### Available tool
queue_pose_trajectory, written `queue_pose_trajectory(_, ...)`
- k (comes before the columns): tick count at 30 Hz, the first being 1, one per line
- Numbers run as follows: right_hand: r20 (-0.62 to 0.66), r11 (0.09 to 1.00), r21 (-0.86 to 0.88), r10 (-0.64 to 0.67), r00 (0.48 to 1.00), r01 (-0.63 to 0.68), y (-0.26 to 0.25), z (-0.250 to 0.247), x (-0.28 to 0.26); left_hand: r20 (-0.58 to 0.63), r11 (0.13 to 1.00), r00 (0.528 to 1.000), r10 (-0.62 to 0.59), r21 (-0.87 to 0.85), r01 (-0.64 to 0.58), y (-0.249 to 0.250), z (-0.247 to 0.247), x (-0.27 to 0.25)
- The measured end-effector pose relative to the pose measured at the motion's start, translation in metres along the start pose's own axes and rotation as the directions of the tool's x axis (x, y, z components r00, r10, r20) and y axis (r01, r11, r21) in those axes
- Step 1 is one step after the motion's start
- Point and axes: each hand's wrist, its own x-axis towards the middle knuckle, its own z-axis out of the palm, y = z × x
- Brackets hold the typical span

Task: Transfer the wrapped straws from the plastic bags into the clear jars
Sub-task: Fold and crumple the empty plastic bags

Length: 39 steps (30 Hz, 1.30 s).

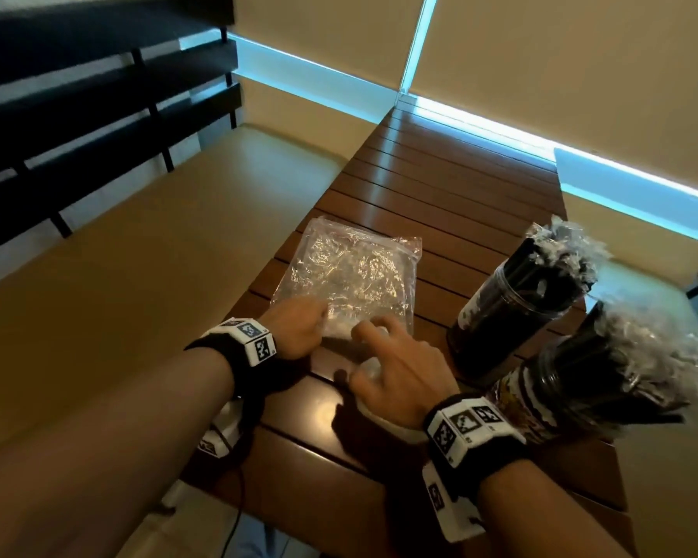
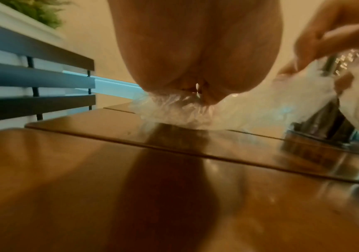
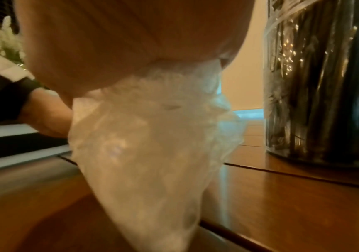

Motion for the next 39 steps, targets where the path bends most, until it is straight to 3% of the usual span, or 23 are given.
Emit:
queue_pose_trajectory(3,0.072,0.996,-0.003,0.090,0.993,-0.090,0.006,0.008,0.006,0.072,0.997,0.997,-0.031,0.079,0.025,0.002,-0.006,0.006)
queue_pose_trajectory(6,0.143,0.967,0.105,0.216,0.966,-0.232,0.012,0.018,0.024,0.012,0.979,1.000,0.007,0.205,-0.009,0.007,-0.007,0.006)
queue_pose_trajectory(8,0.167,0.936,0.182,0.274,0.947,-0.302,0.015,0.026,0.036,-0.089,0.963,0.989,0.116,0.255,-0.090,0.008,-0.005,0.002)
queue_pose_trajectory(11,0.208,0.880,0.269,0.343,0.916,-0.391,0.019,0.035,0.048,-0.195,0.870,0.894,0.403,0.384,-0.309,0.002,-0.006,-0.003)
queue_pose_trajectory(13,0.252,0.865,0.270,0.361,0.898,-0.424,0.022,0.034,0.056,-0.138,0.770,0.856,0.498,0.523,-0.364,-0.008,-0.006,-0.003)
queue_pose_trajectory(15,0.291,0.859,0.259,0.365,0.884,-0.440,0.024,0.029,0.061,-0.053,0.696,0.864,0.500,0.618,-0.365,-0.012,-0.007,-0.002)
queue_pose_trajectory(18,0.302,0.914,0.117,0.339,0.891,-0.388,0.018,0.017,0.058,-0.004,0.723,0.911,0.413,0.609,-0.326,-0.009,-0.002,0.002)
queue_pose_trajectory(20,0.210,0.950,0.051,0.291,0.933,-0.308,0.012,0.007,0.048,-0.026,0.809,0.946,0.323,0.526,-0.262,0.000,-0.001,0.007)
queue_pose_trajectory(22,0.065,0.971,0.093,0.216,0.974,-0.222,0.006,-0.004,0.037,-0.036,0.915,0.984,0.172,0.377,-0.146,0.008,-0.007,0.012)
queue_pose_trajectory(24,0.002,0.987,0.101,0.123,0.992,-0.123,0.003,-0.010,0.028,0.006,0.944,0.998,0.058,0.326,-0.057,0.016,-0.014,0.019)
queue_pose_trajectory(26,0.072,0.997,0.040,0.060,0.996,-0.063,0.001,-0.009,0.024,0.036,0.934,0.999,0.006,0.358,-0.018,0.020,-0.016,0.025)
queue_pose_trajectory(28,0.159,0.997,-0.013,0.077,0.984,-0.076,0.002,-0.002,0.024,0.063,0.942,0.998,-0.032,0.335,0.009,0.025,-0.017,0.027)
queue_pose_trajectory(32,0.130,0.986,0.052,0.151,0.980,-0.159,0.010,0.015,0.035,0.074,0.964,0.994,-0.080,0.258,0.059,0.030,-0.016,0.027)
queue_pose_trajectory(34,0.141,0.975,0.087,0.192,0.971,-0.206,0.014,0.020,0.044,-0.077,0.967,0.997,0.012,0.255,0.008,0.026,-0.013,0.024)
queue_pose_trajectory(36,0.189,0.960,0.115,0.233,0.954,-0.257,0.018,0.023,0.055,-0.227,0.908,0.942,0.248,0.395,-0.144,0.017,-0.007,0.019)
queue_pose_trajectory(37,0.212,0.951,0.126,0.251,0.944,-0.281,0.020,0.023,0.060,-0.240,0.852,0.893,0.380,0.467,-0.237,0.011,-0.006,0.015)
queue_pose_trajectory(39,0.253,0.939,0.137,0.275,0.928,-0.316,0.023,0.023,0.069,-0.134,0.725,0.816,0.563,0.554,-0.409,0.000,-0.005,0.007)
